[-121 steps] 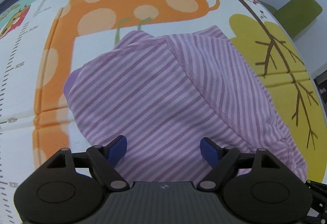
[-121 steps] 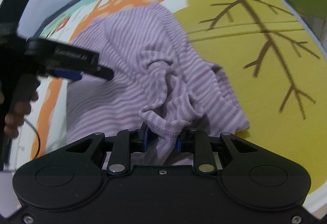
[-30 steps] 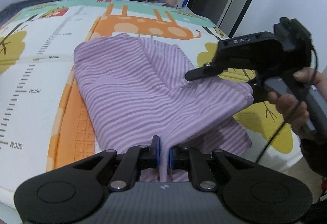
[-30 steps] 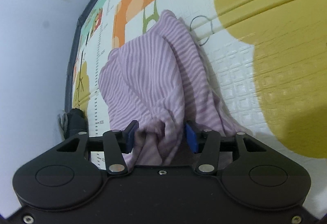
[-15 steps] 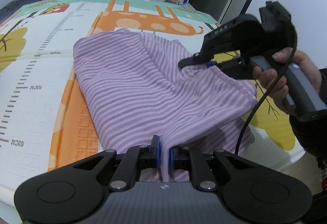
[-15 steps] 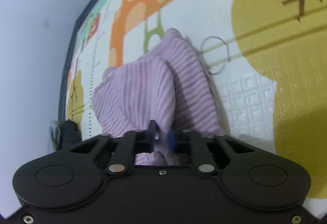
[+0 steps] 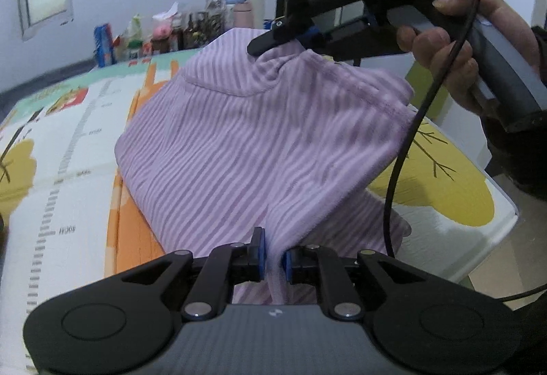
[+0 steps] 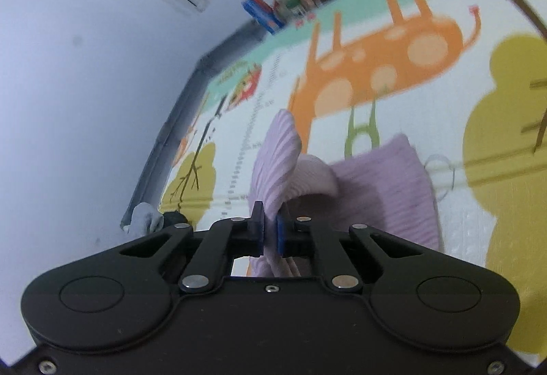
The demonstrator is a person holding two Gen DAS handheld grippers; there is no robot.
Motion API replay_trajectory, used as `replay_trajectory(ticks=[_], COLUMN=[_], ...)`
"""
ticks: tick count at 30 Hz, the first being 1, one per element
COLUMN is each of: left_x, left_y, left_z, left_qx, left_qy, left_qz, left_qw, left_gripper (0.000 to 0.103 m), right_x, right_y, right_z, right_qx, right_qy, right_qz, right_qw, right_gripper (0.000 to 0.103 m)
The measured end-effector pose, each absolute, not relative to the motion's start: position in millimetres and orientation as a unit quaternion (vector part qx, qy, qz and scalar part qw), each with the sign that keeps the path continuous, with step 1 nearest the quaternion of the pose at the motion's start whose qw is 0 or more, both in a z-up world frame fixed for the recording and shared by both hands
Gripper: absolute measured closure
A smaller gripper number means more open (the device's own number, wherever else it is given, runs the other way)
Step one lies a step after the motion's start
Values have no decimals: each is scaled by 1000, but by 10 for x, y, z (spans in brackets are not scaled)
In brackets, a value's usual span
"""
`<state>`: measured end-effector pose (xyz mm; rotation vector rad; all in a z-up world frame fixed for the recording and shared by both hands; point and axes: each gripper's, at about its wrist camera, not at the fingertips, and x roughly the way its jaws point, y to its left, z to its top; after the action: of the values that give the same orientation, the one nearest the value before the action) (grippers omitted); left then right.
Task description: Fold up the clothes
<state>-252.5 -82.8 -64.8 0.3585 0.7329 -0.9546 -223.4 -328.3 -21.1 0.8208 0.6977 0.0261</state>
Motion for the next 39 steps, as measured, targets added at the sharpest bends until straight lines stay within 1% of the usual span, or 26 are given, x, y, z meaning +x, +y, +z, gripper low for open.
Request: replay_trajectory(ticks=[4,9,12,23,25,27,28,30,32,35,39], left_x=[-2541,-2590,-2634,-2660,-2662,-2653,-2642,-2619,-2583,-2537,-2456], left_y=[-917,-1074,-1149,-1293,-1300,-1296,-1285,-1263,-1213,-1134,-1084], left_z=[-700,-827,-895,-1041,-1050,-1044,-1026,-988,-918,-805,-679], left_qx=[178,205,223,254,255,254,250,242,222,199,183], left_qy=[345,353,352,364,364,365,368,374,377,376,372], left_qz=[-457,-470,-480,-491,-491,-492,-493,-495,-501,-508,-515], left_qw=[801,782,772,750,749,748,748,746,747,749,751], left_gripper=[89,89,86,69,68,67,67,67,66,66,66], right_x=[-2408,-2580,-2684,-2569,-2536,-2551,-2564,-2608,-2681,-2816,-2952], right_y=[-3317,-3417,-3509,-3730,-3764,-3815,-3846,-3915,-3974,-4055,-4011], right_z=[-112,-230,-361,-1016,-1110,-1164,-1184,-1176,-1119,-972,-725], right_qx=[371,366,371,356,361,379,390,405,407,408,384], right_qy=[323,333,344,401,407,410,410,405,388,357,325], right_qz=[-16,-68,-100,-140,-140,-143,-144,-156,-175,-192,-160], right_qw=[870,866,857,832,827,817,812,805,808,818,849], right_gripper=[97,98,98,98,97,90,89,74,70,69,69])
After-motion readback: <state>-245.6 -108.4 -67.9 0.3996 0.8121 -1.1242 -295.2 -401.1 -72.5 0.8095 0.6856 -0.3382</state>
